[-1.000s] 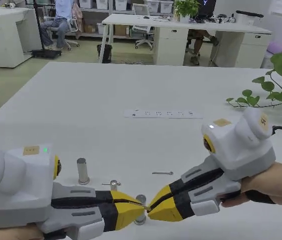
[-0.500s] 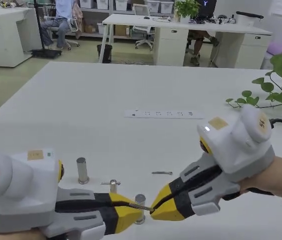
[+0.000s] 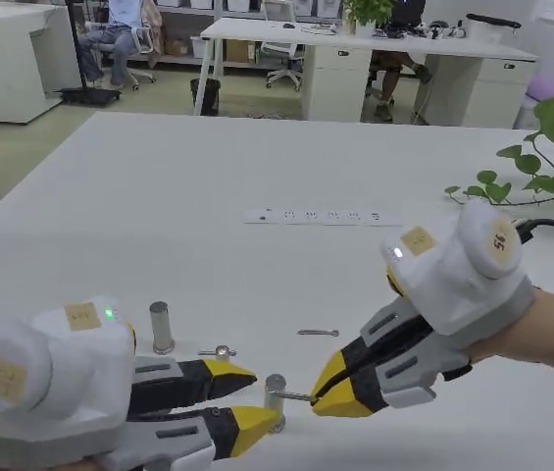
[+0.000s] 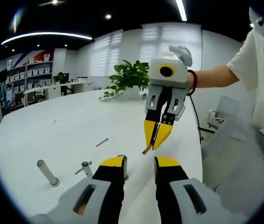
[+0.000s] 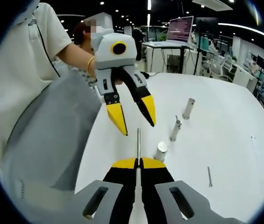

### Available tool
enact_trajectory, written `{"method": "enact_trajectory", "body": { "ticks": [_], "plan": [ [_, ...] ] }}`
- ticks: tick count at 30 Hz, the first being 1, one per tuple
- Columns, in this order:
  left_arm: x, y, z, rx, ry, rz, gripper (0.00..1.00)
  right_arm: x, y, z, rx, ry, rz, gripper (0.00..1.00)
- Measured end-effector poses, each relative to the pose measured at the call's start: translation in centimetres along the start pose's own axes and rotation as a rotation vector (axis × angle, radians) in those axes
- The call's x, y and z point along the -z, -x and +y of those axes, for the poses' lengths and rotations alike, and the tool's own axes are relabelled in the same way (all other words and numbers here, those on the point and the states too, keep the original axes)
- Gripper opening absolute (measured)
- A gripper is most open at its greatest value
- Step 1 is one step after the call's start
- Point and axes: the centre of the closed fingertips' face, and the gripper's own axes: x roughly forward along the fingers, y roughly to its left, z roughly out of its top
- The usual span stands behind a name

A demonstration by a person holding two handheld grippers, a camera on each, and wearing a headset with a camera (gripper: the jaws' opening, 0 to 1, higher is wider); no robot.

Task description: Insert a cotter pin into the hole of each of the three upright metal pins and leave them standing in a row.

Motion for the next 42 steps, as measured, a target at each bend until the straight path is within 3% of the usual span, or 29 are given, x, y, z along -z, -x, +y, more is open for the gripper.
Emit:
{"method": "enact_trajectory", "body": {
  "ticks": [4, 15, 30, 42],
  "plan": [
    [0.6, -0.5, 0.2, -0.029, -0.01, 0.011, 0.26, 0.7, -0.1, -0.6, 0.017, 0.007, 0.034, 0.03],
    [2.3, -1.5, 2.2, -0.12, 0.01, 0.051, 0.26, 2.3, -0.2, -2.0, 0.044, 0.018, 0.102, 0.03],
    [3.0, -3.2, 3.0, -0.127, 0.024, 0.079, 0.22, 4.3, -0.4, -3.6, 0.069, 0.009, 0.159, 0.03],
    [3.0, -4.7, 3.0, -0.116, 0.039, 0.079, 0.17, 4.4, -0.8, -3.9, 0.06, 0.025, 0.171, 0.03]
  ]
}}
